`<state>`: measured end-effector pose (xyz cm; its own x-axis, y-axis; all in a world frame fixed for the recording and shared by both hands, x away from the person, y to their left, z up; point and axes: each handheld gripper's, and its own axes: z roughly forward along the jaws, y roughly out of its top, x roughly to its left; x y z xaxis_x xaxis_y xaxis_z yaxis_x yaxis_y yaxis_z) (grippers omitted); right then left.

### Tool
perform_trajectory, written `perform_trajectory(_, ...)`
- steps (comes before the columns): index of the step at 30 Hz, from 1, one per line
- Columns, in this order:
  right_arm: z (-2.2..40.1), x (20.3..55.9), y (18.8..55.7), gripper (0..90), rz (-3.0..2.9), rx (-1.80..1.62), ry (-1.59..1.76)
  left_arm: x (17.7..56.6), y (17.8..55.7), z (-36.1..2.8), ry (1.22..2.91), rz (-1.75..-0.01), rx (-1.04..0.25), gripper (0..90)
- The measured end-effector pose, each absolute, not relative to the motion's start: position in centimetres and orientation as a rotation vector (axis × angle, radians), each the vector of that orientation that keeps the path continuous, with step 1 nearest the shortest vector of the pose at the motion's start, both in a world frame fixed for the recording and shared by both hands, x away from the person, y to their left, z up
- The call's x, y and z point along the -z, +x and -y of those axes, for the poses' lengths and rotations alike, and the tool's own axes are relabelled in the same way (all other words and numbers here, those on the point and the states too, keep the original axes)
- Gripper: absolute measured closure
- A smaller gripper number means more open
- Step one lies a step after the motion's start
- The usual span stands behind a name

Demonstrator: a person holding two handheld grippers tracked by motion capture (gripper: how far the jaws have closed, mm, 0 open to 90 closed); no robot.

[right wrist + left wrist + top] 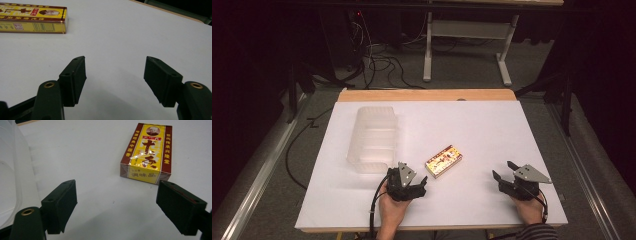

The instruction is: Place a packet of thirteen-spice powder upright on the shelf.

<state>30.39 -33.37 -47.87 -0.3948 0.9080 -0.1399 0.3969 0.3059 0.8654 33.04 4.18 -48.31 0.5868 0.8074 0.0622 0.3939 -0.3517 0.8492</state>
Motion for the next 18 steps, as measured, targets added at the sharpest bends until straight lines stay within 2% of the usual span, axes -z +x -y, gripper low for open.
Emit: perform_trajectory(18,33.32,47.89,30.44,34.3,-1.936,-1.013,1.151,48.32,32.95,-4.04,1.984,-0.935,-0.619,21.0)
